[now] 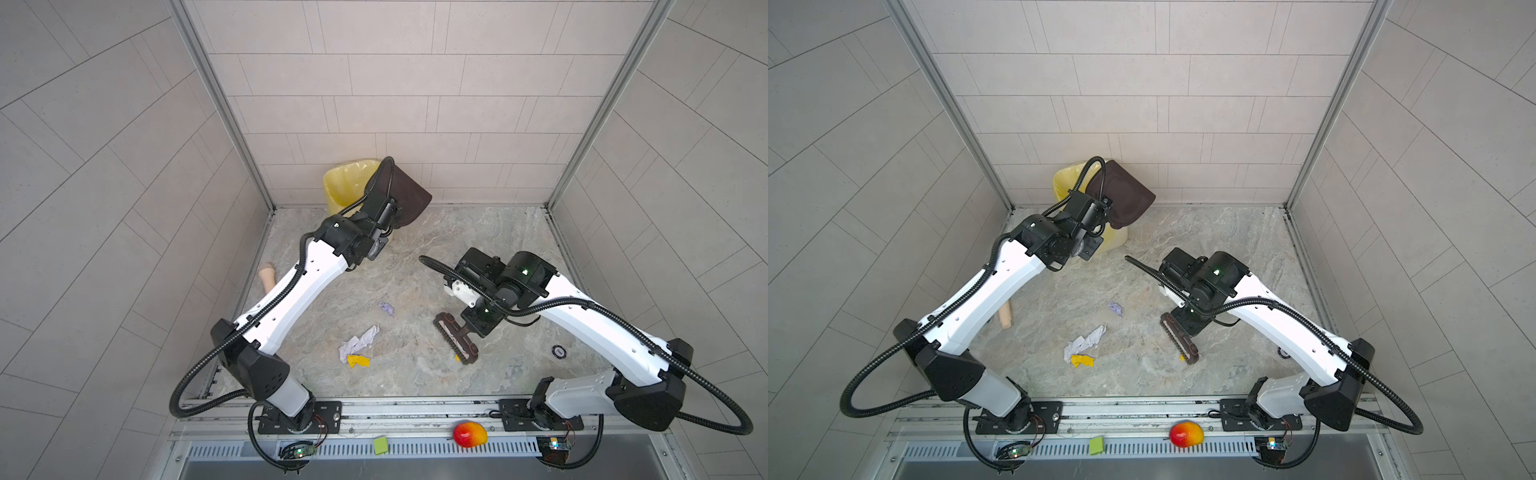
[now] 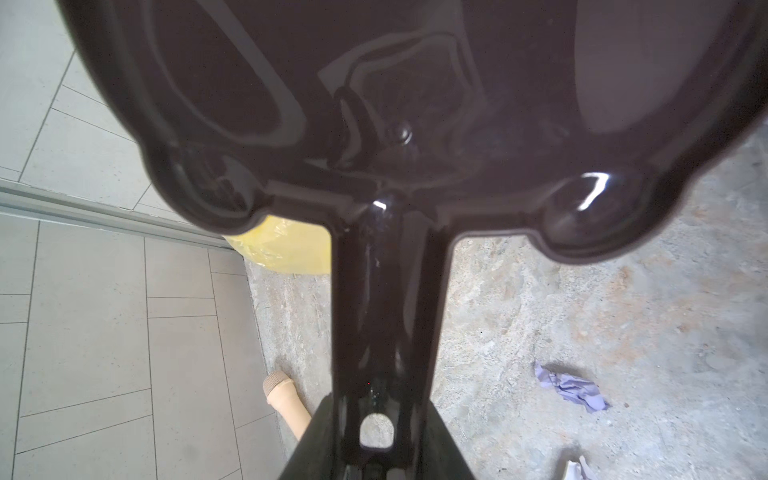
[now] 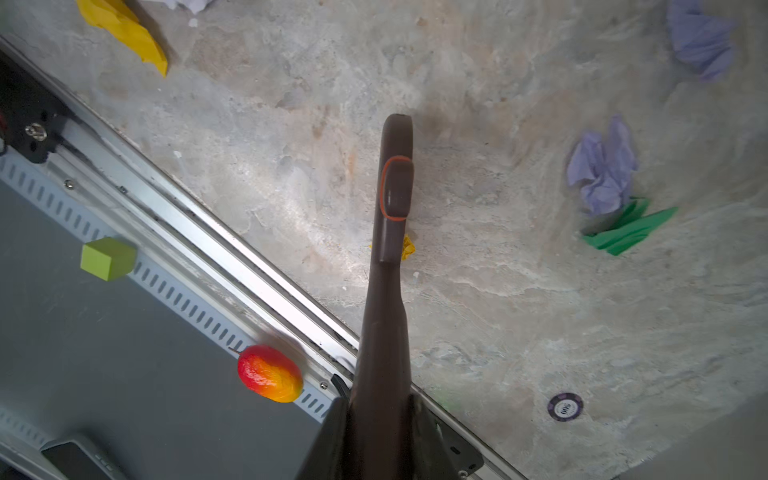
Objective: Sweep away the paper scraps from the table
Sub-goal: 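Lower the dustpan near the yellow scrap while right brush moves toward it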
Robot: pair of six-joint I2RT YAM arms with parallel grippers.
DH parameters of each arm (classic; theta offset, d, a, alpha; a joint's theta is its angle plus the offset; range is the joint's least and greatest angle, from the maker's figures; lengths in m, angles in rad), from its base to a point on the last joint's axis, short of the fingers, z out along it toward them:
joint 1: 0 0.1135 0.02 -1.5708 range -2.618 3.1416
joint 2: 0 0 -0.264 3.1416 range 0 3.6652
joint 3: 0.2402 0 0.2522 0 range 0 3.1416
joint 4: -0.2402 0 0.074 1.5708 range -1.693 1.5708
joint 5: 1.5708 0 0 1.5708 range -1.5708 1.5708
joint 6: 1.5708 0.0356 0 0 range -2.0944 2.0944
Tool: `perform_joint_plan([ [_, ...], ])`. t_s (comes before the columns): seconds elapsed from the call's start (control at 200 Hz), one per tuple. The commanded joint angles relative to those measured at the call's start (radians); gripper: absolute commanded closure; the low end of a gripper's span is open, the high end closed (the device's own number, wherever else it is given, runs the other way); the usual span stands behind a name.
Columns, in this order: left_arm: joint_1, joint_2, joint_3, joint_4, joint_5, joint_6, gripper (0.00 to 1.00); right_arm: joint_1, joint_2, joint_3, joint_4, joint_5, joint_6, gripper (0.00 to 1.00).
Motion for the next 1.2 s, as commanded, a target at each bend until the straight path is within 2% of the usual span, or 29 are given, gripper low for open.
perform_joint_plan([
  [0.0, -0.019, -0.043, -0.043, -0.034, 0.035, -0.084, 1.0, -0.028, -0.004, 0.056, -0.064, 0.081, -0.018, 1.0],
  [0.29, -0.039, -0.089, -0.211, -0.074, 0.166, -0.216, 1.0, -0.086, -0.07, 0.162, -0.114, 0.022, 0.019, 1.0],
  [0.605, -0.082, -0.08, -0.299, -0.171, 0.285, -0.333, 1.0, -0.174, -0.147, 0.1, -0.197, 0.1, 0.057, 1.0],
  [0.936, -0.275, -0.035, -0.349, -0.271, 0.394, -0.381, 1.0, -0.216, -0.175, 0.006, -0.163, 0.152, 0.063, 1.0],
  [1.191, -0.402, -0.074, -0.443, -0.267, 0.456, -0.393, 1.0, -0.24, -0.167, -0.033, -0.108, 0.117, 0.064, 1.0],
])
